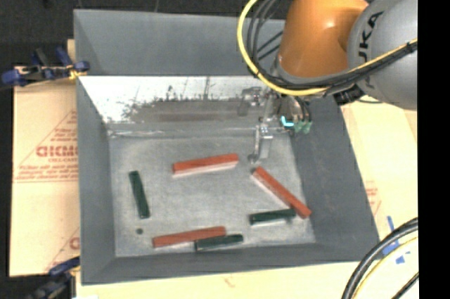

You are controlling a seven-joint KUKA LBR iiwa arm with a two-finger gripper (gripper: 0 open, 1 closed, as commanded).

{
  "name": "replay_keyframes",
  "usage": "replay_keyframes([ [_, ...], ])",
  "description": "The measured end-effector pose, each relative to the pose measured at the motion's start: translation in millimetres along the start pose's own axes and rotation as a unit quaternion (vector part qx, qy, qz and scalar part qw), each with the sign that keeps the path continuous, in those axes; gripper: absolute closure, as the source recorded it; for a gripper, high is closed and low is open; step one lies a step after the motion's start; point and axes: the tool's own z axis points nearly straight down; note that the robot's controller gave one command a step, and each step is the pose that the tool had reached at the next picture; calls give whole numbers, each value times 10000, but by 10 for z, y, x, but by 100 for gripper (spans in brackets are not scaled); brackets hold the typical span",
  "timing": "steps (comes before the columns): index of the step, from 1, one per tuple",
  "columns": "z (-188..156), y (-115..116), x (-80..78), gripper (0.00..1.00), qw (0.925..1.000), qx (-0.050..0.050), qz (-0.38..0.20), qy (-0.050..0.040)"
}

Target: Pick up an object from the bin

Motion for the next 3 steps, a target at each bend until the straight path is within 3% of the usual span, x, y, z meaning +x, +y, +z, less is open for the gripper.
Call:
replay_keyframes([
  [1, 1471, 385, -450, 0, 9809, 1, -1947, -12],
  [2, 1441, 390, -462, 100, 9812, -8, -1929, -35],
  [3, 172, 665, -226, 100, 9703, 10, -2418, -70],
])
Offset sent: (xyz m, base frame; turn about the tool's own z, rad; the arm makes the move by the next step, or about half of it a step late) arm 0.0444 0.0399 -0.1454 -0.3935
